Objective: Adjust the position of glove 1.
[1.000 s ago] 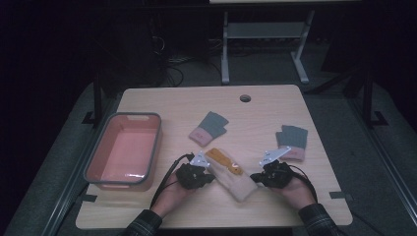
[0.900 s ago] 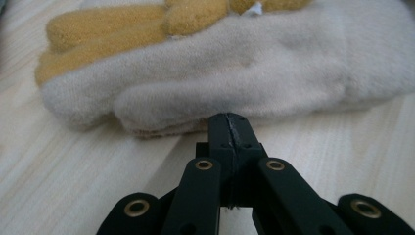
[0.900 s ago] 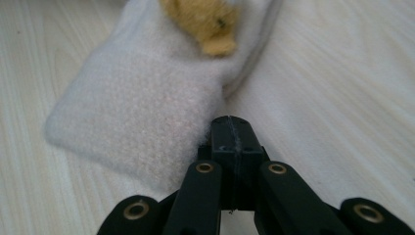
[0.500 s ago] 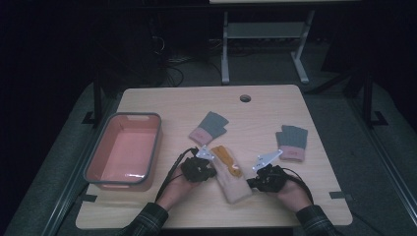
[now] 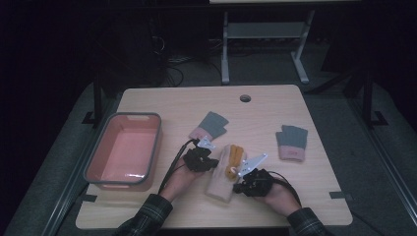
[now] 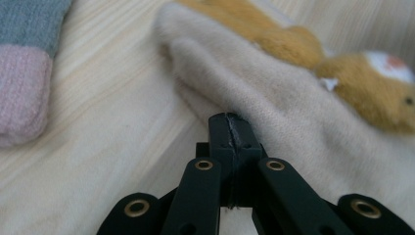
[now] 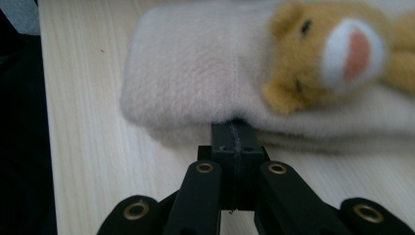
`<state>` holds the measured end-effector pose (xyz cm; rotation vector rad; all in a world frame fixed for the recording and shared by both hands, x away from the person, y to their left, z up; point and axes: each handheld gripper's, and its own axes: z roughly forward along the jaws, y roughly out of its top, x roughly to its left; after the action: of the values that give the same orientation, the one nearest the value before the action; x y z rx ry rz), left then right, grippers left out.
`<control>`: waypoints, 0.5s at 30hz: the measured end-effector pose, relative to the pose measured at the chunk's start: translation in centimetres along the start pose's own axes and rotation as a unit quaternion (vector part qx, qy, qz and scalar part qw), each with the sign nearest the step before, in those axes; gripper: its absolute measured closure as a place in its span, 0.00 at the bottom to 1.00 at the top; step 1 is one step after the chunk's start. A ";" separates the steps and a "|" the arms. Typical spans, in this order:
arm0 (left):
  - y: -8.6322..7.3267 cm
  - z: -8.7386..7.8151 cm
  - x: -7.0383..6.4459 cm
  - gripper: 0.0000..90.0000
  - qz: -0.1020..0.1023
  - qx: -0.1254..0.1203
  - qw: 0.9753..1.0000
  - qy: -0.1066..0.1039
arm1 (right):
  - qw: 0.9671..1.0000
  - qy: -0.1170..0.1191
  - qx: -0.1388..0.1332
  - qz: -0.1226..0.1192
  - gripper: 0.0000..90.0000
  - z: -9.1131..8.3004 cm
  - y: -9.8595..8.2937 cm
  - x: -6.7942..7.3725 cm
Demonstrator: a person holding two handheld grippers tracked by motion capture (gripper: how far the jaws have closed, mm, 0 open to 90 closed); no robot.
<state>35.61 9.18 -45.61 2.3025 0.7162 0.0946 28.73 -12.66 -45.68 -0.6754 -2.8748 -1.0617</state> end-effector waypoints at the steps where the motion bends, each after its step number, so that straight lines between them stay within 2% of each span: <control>1: 0.0 0.1 0.0 0.99 -0.001 0.000 1.000 -0.001 | 1.000 0.002 -0.001 -0.002 1.00 0.2 0.2 0.2; 4: 0.0 0.2 0.1 0.99 -0.006 -0.003 1.000 -0.004 | 1.000 0.007 -0.004 -0.015 1.00 0.9 0.9 0.6; 5: 0.0 0.1 0.1 0.99 -0.005 -0.002 1.000 -0.004 | 1.000 0.009 -0.003 -0.016 1.00 1.1 1.1 0.8; 6: 0.1 0.0 0.2 0.99 0.000 0.001 1.000 -0.005 | 1.000 0.009 -0.007 -0.028 1.00 1.3 1.3 0.8; 9: 0.2 -0.2 0.2 0.99 -0.001 -0.004 1.000 -0.008 | 0.999 0.013 -0.009 -0.031 1.00 1.9 1.7 1.3; 11: 0.2 -0.4 0.3 0.99 0.005 0.004 1.000 -0.009 | 0.999 0.012 -0.011 -0.037 1.00 2.3 2.0 1.6; 12: 0.2 -0.4 0.4 0.99 0.006 0.004 1.000 -0.009 | 0.999 0.015 -0.011 -0.027 1.00 2.4 2.2 1.9; 15: 0.2 -0.5 0.3 0.99 0.009 0.006 1.000 -0.008 | 0.999 0.018 -0.010 -0.038 1.00 3.1 2.6 2.3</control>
<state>35.84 9.57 -45.18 2.3185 0.6898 0.0800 28.10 -8.09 -46.09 -0.5465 -2.8851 -1.1002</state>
